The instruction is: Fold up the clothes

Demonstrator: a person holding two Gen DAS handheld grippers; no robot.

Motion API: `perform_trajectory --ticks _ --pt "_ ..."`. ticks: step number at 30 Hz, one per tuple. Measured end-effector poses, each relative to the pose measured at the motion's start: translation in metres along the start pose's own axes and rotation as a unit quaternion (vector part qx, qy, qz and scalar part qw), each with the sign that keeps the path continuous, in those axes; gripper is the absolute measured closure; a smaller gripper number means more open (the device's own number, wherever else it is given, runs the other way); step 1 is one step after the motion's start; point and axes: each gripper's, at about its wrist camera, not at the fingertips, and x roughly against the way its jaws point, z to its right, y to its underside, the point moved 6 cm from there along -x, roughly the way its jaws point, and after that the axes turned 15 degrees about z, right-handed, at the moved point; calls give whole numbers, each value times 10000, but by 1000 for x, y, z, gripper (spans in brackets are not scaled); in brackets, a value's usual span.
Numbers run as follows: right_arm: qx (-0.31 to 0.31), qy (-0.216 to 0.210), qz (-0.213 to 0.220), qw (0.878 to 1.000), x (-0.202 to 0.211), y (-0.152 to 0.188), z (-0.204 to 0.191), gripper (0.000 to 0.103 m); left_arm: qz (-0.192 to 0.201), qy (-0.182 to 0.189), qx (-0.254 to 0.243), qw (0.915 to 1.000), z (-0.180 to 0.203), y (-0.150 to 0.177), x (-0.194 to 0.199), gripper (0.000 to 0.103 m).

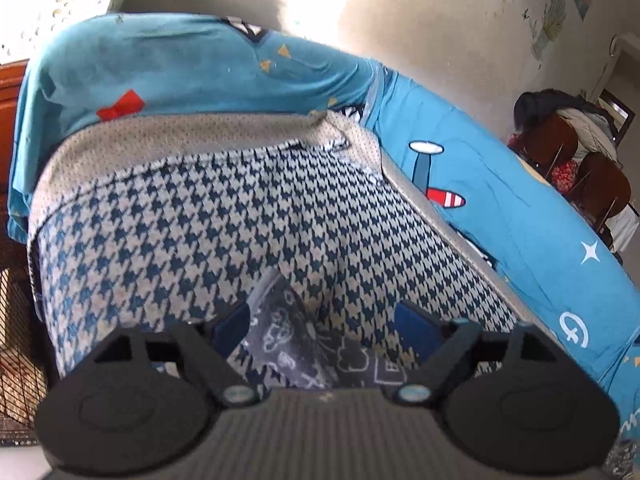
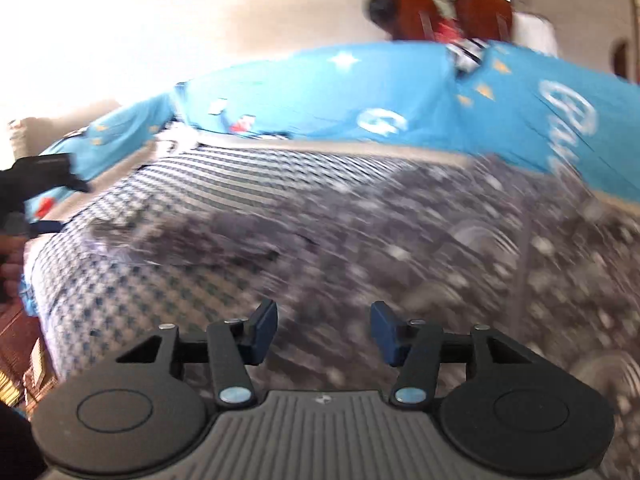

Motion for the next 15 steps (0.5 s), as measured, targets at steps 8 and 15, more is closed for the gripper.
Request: perform_trajectory --ticks 8,15 --pt "-78 -576 -178 9982 -48 -4 -32 51 -362 291 360 9983 7 11 -5 10" --pt "-428 -765 -428 9952 -78 12 -49 51 -304 435 474 9975 8 5 2 6"
